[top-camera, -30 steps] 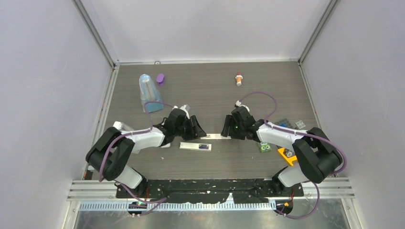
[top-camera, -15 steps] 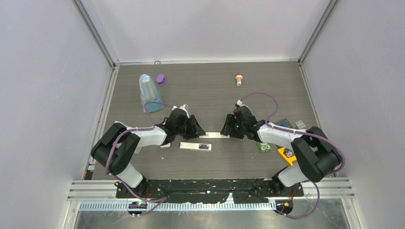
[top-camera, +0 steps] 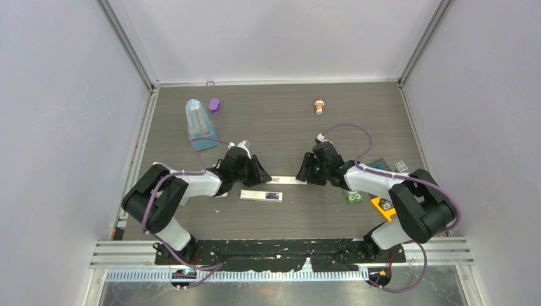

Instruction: Load the batteries into the remote control

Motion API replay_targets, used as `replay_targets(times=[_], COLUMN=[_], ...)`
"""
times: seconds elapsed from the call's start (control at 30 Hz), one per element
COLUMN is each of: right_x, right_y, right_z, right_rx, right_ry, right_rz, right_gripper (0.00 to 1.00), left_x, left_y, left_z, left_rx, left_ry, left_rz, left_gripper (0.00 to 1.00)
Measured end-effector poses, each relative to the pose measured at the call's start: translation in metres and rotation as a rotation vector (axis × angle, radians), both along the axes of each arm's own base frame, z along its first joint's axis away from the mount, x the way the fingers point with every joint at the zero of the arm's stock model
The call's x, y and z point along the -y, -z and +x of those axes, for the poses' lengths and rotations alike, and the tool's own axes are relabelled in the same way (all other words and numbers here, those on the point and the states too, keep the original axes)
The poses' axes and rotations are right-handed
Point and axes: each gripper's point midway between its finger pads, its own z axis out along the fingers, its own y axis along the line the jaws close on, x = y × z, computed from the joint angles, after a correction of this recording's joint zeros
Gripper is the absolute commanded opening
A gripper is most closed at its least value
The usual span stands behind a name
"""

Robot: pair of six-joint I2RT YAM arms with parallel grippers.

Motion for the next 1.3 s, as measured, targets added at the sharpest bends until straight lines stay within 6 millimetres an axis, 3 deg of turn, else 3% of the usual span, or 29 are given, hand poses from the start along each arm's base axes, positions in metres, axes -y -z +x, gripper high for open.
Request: replay_targets(times=[0.23, 0.6, 0.87, 1.03, 1.17, 1.3], right_x=[0.003, 0.004, -0.001, -0.016, -0.034, -0.042], right_y=[0.0, -0.01, -0.01, -0.014, -0.023, -0.027], right_z=[-0.005, -0.031, -0.044, -0.055, -0.058, -0.063], right_rx=[-0.012, -0.079, -0.108, -0.11, -0.082, -0.074], right_ry=[-0.001, -0.043, -0.077, -0.13, -0.174, -0.201], right_rz=[-0.002, 0.016, 0.026, 0.063, 0.116, 0.133], right_gripper=[0.51, 0.5, 0.5, 0.5, 0.5, 0.51], left_x=[0.001, 0.01, 0.008, 0.01, 0.011, -0.003], left_y=[-0.004, -0.058, -0.067, -0.084, -0.078, -0.062], left_z=[0.0, 0.002, -0.012, -0.027, -0.05, -0.064], left_rx=[0.013, 0.128, 0.13, 0.165, 0.146, 0.112], left_ry=[0.004, 0.028, 0.041, 0.075, 0.118, 0.112], left_rz=[-0.021, -0.116, -0.095, -0.101, -0.093, -0.055], left_gripper=[0.25, 0.24, 0.26, 0.27, 0.27, 0.28])
